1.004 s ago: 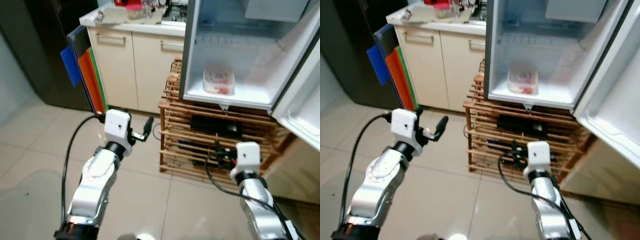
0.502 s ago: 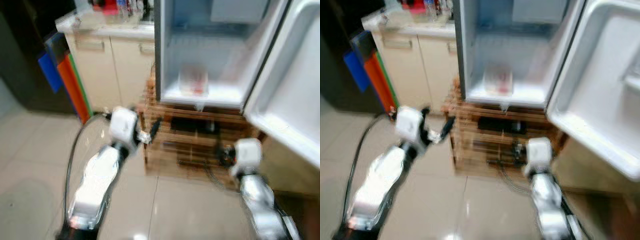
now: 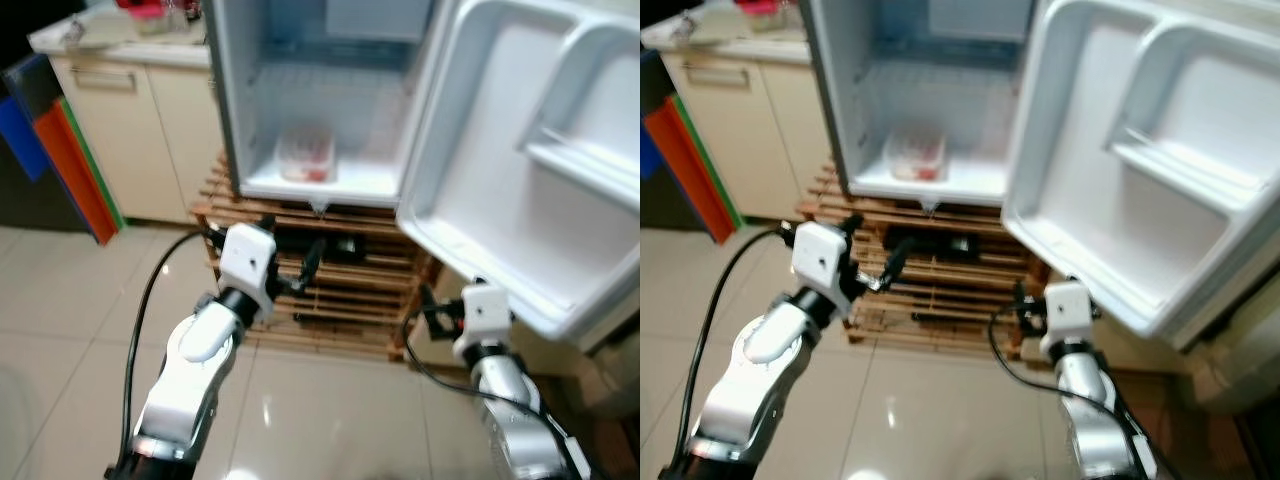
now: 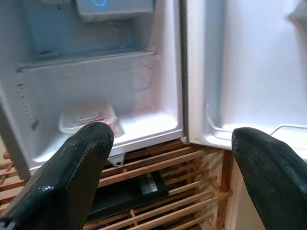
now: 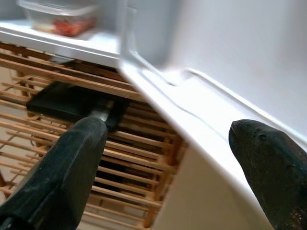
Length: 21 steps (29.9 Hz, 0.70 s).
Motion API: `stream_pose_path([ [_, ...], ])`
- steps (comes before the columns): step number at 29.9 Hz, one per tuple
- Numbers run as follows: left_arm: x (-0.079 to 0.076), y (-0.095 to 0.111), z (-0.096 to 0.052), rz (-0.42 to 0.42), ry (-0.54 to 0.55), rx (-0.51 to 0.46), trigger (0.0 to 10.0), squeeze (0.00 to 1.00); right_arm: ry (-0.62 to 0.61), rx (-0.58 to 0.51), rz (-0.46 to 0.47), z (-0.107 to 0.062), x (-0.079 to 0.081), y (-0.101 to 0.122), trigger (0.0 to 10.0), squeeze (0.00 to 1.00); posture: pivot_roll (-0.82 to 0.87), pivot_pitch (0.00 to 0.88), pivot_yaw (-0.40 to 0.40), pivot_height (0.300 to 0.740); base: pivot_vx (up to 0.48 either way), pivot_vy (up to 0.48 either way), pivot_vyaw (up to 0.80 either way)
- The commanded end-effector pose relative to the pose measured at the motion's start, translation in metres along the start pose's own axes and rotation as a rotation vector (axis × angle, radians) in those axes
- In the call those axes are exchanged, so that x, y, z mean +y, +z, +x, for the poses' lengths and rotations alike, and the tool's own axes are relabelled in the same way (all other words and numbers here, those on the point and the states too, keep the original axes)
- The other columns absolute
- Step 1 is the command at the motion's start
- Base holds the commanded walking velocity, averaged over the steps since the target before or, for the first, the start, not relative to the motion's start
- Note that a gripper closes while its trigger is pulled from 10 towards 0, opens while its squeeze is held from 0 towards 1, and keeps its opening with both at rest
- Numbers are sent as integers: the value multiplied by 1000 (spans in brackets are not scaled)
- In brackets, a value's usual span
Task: Restocking fridge
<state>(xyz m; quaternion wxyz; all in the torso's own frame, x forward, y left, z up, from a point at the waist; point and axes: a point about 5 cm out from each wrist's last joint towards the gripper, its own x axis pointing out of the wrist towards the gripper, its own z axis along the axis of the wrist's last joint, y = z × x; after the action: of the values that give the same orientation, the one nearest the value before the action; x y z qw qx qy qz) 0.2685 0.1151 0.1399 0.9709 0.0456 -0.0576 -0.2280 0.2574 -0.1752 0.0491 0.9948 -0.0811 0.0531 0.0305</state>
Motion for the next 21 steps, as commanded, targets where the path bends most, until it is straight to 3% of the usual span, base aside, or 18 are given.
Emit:
stream_pose_path([
  [1,-6,5,4,-3,-29,-25,10000,0,-11,14,-8,-1,-7,-3,10000,0,-36,0,-5,740,0,0,0],
  [6,-4,6,5,0,-19,-33,10000,0,-9,16,-8,-1,-8,-4,10000,0,-37,0,-7,740,0,0,0],
  [10,5,-3,5,-39,43,-1,10000,0,-48,-25,97,1,-14,2,10000,0,-35,0,-9,740,0,0,0],
  [11,22,-17,-3,-68,156,59,10000,0,-94,-51,197,-1,-23,5,10000,0,-38,0,-9,740,0,0,0],
  [12,28,-23,-8,-72,198,84,10000,0,-113,-63,209,-2,-27,6,10000,0,-35,0,-11,740,0,0,0],
  [17,26,-43,-32,-60,194,171,10000,0,-110,-49,172,-17,-34,-2,10000,0,-28,0,-18,740,0,0,0],
  [21,18,-45,-33,-66,176,173,10000,0,-44,-20,134,-32,-31,-14,10000,0,-24,0,-24,740,0,0,0],
])
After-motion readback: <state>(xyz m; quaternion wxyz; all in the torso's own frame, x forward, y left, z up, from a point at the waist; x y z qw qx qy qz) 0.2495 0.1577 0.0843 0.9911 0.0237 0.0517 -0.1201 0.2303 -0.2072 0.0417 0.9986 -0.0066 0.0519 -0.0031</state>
